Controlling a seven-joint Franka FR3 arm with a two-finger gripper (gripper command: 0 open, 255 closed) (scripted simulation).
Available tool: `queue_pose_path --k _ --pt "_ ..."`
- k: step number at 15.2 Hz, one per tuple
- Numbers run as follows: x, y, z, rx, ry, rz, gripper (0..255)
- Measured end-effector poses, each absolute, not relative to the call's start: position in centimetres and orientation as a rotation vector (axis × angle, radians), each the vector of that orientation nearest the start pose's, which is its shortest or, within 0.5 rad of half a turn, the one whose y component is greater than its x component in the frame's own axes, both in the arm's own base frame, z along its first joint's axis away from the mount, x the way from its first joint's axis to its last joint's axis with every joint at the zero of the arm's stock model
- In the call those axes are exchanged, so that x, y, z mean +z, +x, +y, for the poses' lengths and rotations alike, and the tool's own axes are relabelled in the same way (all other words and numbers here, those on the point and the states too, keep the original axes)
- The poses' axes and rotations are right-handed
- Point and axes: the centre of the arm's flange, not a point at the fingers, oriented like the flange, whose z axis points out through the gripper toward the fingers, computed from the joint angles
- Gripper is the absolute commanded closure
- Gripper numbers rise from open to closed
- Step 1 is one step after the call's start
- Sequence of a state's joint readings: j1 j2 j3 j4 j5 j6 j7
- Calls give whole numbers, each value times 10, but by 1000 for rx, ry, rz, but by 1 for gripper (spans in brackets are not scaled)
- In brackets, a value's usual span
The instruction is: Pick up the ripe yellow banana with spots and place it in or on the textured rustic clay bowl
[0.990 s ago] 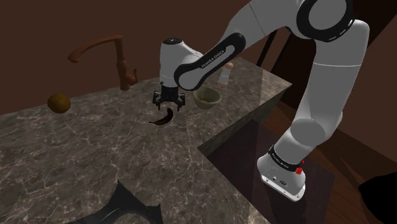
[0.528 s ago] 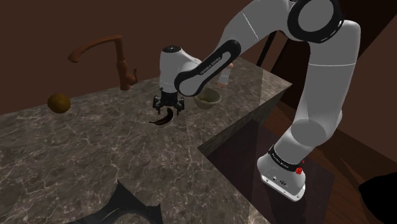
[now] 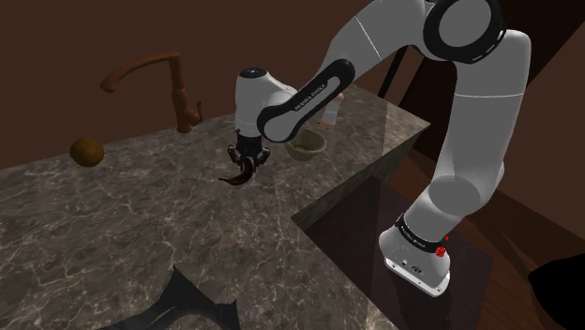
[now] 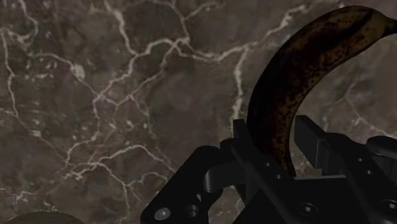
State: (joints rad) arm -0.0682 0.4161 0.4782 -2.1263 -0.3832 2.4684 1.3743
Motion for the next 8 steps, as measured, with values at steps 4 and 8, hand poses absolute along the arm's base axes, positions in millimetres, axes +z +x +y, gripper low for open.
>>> queue_pose_path --k 4,8 --pt "231 525 228 -56 -2984 1082 255" --pt "234 525 229 -56 -2984 1082 255"
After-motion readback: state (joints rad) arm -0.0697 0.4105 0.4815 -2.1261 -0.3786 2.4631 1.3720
